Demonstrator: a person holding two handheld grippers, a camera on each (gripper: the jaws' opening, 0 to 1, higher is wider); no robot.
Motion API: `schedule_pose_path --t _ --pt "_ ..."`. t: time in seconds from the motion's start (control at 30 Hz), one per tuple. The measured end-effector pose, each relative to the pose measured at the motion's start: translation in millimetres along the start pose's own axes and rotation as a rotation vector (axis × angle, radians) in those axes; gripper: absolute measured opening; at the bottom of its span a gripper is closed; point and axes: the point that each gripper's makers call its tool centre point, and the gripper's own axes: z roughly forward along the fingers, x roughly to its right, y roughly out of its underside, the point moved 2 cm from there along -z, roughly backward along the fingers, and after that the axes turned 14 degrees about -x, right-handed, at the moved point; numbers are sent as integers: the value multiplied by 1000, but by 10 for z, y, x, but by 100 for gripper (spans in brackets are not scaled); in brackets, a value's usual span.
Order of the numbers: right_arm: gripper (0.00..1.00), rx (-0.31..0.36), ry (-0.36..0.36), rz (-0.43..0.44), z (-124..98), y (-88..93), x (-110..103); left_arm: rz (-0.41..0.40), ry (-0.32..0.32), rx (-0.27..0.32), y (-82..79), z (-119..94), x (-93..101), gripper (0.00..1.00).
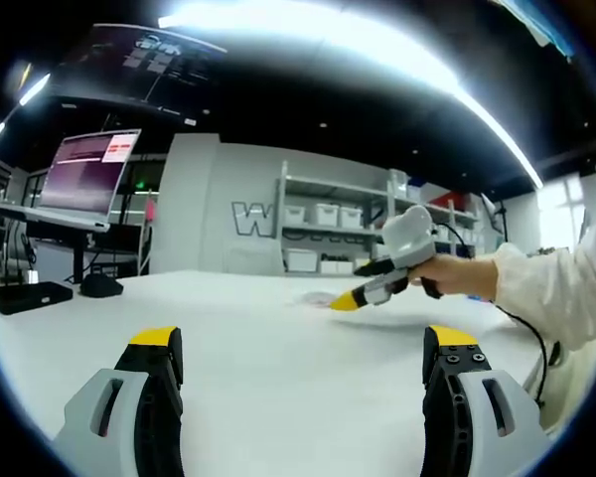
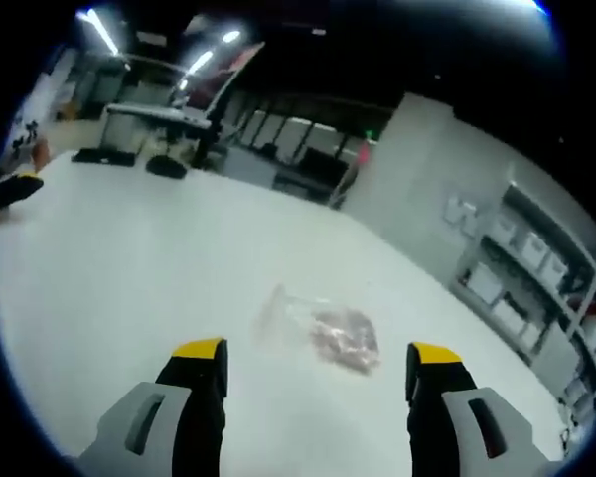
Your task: Open the resealable bag by pulling the two sides of the seal apart until the entire bag opening is separated and visibly accessible.
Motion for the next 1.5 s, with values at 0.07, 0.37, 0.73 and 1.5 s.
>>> schedule_pose_path --t 0.07,0.37,0.73,1.5 --pt "73 -3 -1 -9 13 -9 -6 0 0 0 -1 -3 -3 100" --pt "73 -30 7 -50 85 9 -19 -1 -5 11 -24 -11 -24 100" --pt "72 -23 36 -110 117 -21 -6 -3 -1 12 -1 -20 -12 100" --pt "66 -31 50 -68 294 -9 -5 -12 -13 10 10 -41 -64 100"
